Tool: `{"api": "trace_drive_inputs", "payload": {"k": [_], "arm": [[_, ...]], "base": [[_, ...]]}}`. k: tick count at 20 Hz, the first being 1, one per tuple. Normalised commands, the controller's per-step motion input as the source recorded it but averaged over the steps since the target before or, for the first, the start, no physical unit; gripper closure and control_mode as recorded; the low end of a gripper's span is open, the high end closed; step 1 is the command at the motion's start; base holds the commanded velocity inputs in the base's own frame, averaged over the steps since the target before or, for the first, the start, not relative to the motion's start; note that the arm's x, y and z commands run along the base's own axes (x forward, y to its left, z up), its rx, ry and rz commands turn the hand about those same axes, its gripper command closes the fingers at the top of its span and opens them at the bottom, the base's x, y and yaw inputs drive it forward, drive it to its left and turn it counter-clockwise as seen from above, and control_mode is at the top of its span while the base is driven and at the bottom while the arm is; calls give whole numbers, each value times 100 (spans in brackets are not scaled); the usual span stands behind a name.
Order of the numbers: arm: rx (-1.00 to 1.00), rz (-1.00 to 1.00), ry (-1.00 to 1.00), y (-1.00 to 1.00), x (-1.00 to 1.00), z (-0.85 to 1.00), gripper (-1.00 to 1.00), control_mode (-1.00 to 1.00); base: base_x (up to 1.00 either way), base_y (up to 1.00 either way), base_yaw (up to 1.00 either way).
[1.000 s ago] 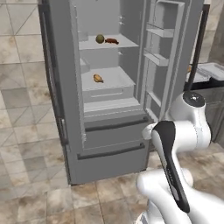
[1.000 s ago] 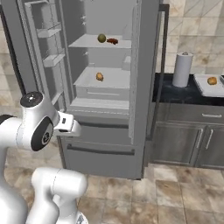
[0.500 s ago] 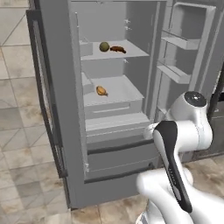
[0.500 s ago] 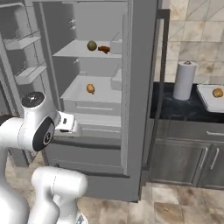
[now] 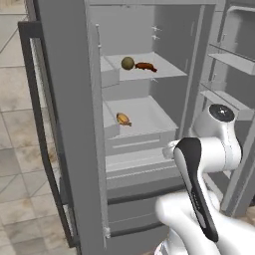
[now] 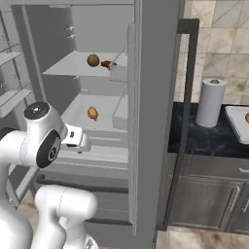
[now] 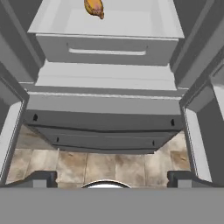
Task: Place one potato and one chicken drumstick in each tupperware on the nearby counter, to pack two identical lunches.
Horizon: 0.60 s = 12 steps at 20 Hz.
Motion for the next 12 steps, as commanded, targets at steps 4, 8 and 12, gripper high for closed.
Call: {"api": "trace_drive_inputs", "payload": {"k": [4, 8, 12], "arm": [[0, 0, 0, 0, 0, 0, -100, 100], [0, 0, 0, 0, 0, 0, -100, 100], [0, 0, 0, 0, 0, 0, -100, 100]], "base": [[58, 0, 0], [54, 0, 0], [50, 0, 0]]}}
